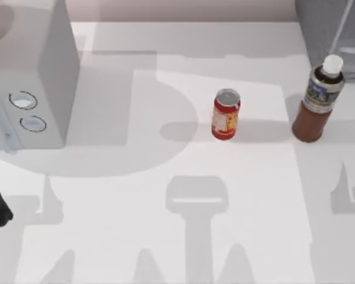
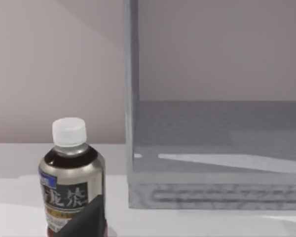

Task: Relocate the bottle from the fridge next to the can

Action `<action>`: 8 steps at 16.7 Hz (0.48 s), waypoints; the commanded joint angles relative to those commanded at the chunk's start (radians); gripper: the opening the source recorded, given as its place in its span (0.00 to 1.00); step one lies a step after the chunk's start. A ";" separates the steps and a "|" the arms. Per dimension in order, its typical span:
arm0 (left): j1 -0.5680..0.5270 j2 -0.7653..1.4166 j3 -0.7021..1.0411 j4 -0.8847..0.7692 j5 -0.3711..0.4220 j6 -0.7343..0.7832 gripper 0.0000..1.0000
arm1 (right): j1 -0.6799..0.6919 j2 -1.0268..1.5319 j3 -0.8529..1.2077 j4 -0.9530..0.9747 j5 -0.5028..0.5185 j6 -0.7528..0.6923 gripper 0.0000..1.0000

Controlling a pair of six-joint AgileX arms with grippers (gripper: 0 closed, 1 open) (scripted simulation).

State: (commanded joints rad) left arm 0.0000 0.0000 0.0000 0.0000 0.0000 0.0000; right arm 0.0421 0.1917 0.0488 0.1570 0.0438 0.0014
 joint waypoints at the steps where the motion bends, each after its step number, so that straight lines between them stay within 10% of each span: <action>1: 0.000 0.000 0.000 0.000 0.000 0.000 1.00 | -0.012 -0.058 -0.015 -0.046 -0.013 0.000 1.00; 8: 0.000 0.000 0.000 0.000 0.000 0.000 1.00 | -0.042 -0.192 -0.049 -0.157 -0.044 -0.001 1.00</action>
State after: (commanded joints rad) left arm 0.0000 0.0000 0.0000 0.0000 0.0000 0.0000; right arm 0.0000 0.0000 0.0000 0.0000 0.0000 0.0000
